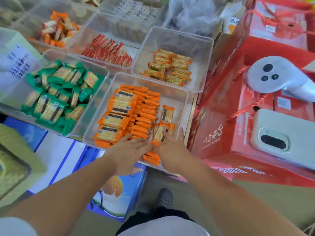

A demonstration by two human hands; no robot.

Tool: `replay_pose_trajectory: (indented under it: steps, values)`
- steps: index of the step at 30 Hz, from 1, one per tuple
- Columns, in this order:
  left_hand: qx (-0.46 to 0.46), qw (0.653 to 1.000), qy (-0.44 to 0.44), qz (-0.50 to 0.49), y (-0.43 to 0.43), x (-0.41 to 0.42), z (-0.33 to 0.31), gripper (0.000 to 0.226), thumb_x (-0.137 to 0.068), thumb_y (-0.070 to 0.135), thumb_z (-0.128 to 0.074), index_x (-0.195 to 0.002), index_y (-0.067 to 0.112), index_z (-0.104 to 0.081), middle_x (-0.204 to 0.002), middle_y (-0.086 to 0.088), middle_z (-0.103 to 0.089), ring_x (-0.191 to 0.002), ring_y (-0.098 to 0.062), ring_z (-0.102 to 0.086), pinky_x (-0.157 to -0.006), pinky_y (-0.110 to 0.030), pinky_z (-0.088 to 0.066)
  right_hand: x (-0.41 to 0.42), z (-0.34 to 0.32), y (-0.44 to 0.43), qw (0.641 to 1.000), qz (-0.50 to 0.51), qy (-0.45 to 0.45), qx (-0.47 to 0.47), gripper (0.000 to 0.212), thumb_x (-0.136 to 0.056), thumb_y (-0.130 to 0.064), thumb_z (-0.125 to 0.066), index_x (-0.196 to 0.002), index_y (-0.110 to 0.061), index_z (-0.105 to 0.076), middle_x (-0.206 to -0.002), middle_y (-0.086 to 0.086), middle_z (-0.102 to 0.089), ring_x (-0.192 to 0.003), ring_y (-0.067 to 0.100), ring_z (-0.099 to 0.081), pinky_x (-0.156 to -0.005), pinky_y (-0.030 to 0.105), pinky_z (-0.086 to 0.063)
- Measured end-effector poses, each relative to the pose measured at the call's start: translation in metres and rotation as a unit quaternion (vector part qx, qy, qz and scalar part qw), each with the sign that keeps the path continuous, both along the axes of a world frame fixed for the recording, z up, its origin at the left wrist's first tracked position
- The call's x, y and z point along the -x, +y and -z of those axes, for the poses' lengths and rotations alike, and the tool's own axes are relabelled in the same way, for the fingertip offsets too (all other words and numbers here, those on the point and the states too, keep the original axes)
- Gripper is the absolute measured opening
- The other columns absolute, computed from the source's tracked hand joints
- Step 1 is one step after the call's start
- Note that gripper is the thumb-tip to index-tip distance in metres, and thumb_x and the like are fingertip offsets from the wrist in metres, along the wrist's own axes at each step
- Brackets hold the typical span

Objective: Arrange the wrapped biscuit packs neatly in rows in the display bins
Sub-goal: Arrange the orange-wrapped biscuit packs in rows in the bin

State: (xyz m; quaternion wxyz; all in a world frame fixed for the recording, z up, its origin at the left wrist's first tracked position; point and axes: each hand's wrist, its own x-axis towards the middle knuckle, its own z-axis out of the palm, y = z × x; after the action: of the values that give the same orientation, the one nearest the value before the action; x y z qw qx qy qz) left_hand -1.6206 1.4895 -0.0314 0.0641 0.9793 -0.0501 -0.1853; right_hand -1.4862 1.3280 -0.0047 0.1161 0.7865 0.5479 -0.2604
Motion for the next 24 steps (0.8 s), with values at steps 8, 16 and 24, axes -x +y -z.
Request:
replay_pose_trajectory:
  steps: [8, 16, 24]
  values:
    - [0.002, 1.0, 0.024, 0.018, 0.003, -0.001, 0.006, 0.088, -0.08, 0.077, -0.05, -0.153, 0.038, -0.022, -0.162, 0.01, -0.027, -0.152, -0.017, -0.011, -0.119, -0.054, -0.007, -0.005, 0.002, -0.001, 0.978, 0.115, -0.121, -0.127, 0.028, -0.087, -0.021, -0.064, -0.115, -0.021, -0.069, -0.131, 0.001, -0.061, -0.153, 0.034, -0.016, -0.116, 0.064, 0.014]
    - [0.033, 0.999, -0.017, 0.013, 0.003, 0.002, 0.008, 0.08, -0.077, 0.072, -0.06, -0.143, 0.031, -0.04, -0.151, 0.01, -0.046, -0.15, -0.016, -0.021, -0.118, -0.053, -0.017, -0.023, 0.0, 0.047, 0.968, 0.101, -0.225, 0.047, 0.034, -0.093, -0.031, -0.047, -0.117, -0.019, -0.068, -0.124, 0.009, -0.067, -0.152, 0.046, -0.003, -0.108, 0.068, 0.025]
    - [0.077, 0.997, 0.017, 0.0, 0.003, -0.003, 0.007, 0.094, -0.066, 0.079, -0.063, -0.14, 0.03, -0.032, -0.148, 0.007, -0.048, -0.147, -0.018, -0.021, -0.117, -0.058, -0.01, -0.03, -0.001, 0.058, 0.967, 0.09, -0.224, 0.083, 0.031, -0.091, -0.028, -0.048, -0.117, -0.018, -0.062, -0.118, 0.009, -0.061, -0.131, 0.039, -0.039, -0.119, 0.065, 0.008]
